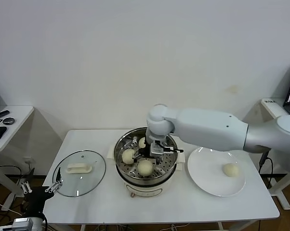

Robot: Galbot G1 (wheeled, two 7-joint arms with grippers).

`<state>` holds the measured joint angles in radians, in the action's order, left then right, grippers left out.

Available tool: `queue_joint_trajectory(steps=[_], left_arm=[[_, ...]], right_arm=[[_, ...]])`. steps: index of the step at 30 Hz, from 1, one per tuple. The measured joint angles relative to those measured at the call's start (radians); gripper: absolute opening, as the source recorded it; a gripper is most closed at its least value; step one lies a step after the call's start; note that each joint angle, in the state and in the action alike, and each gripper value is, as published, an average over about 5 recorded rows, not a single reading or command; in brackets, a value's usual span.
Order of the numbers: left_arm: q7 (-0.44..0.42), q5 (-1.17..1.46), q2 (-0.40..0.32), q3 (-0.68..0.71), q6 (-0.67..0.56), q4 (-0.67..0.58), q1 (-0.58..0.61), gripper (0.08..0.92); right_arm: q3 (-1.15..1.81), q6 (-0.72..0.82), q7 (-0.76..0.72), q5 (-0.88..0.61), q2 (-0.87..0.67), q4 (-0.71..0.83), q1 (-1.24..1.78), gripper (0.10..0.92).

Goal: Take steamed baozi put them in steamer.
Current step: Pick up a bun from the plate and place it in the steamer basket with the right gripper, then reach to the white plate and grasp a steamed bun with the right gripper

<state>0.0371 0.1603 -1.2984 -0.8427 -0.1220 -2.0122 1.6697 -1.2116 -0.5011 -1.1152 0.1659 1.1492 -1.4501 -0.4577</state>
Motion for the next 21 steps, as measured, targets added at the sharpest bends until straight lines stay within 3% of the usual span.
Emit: queue_joint_trajectory(steps=[7,21], left_arm=[[0.000,0.005,0.010,0.001,0.001,-0.001,-0.009,0.823],[-0.003,-0.004,0.030,0.029,0.001,0.029,-0.036,0.823]], right_arm=[[0.054,0.067,-0.012,-0.057,-0.098,-0.028,-0.049,0.823],[0.172,0.456,-0.015,-0.144,-0.487,-0.034,0.010,0.823]])
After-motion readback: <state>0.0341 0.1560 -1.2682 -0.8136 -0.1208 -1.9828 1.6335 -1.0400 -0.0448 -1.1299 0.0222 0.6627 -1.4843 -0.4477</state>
